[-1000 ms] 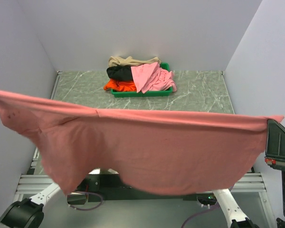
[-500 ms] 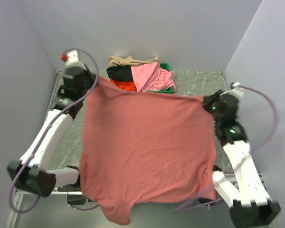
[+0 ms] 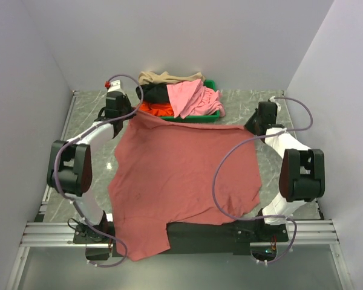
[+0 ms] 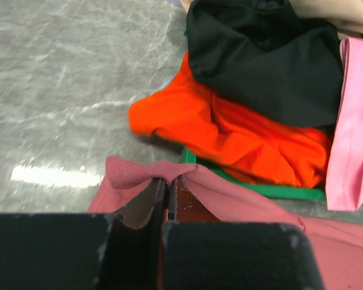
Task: Fold and stack the t-shirts
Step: Flatten the tshirt out, then fold the tshirt
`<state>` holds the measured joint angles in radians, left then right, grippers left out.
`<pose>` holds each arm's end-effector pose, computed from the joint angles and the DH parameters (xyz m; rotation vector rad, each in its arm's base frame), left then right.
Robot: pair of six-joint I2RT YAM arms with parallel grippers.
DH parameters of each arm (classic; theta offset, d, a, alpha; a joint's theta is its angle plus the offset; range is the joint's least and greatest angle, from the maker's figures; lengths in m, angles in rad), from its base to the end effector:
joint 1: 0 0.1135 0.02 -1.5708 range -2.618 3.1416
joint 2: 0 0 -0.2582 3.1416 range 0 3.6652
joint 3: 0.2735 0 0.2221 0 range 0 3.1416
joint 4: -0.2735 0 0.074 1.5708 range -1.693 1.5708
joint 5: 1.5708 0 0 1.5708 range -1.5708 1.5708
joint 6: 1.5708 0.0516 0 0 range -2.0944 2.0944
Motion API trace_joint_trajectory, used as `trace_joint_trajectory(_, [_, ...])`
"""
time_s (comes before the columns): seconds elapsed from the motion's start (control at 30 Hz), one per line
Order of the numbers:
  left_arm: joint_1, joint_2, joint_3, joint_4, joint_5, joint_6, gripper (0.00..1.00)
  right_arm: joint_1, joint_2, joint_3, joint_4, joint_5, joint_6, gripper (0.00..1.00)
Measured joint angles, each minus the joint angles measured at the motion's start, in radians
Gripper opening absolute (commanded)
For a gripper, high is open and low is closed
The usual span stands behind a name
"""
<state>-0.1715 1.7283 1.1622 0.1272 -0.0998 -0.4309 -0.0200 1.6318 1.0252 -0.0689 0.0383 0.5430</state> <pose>0.3818 -0.0609 0.2512 -0.3244 1.9925 -0.2841 0.3435 -0.0088 0.2201 0.6468 2.1619 0.2384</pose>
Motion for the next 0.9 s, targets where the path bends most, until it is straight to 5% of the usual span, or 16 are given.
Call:
trace_joint_trajectory(0.3, [0.003,0.019,0.033,0.018,0.000,-0.013,0.00,0.000,0.039,0.048,-0.006,-0.004,-0.055,0.00])
trace_joint_trajectory(0.9, [-0.096,-0.432,-0.319,-0.221,-0.150,-0.261,0.00,0.000,-0.185,-0.027,-0.259,-0.008,-0.031,0.00])
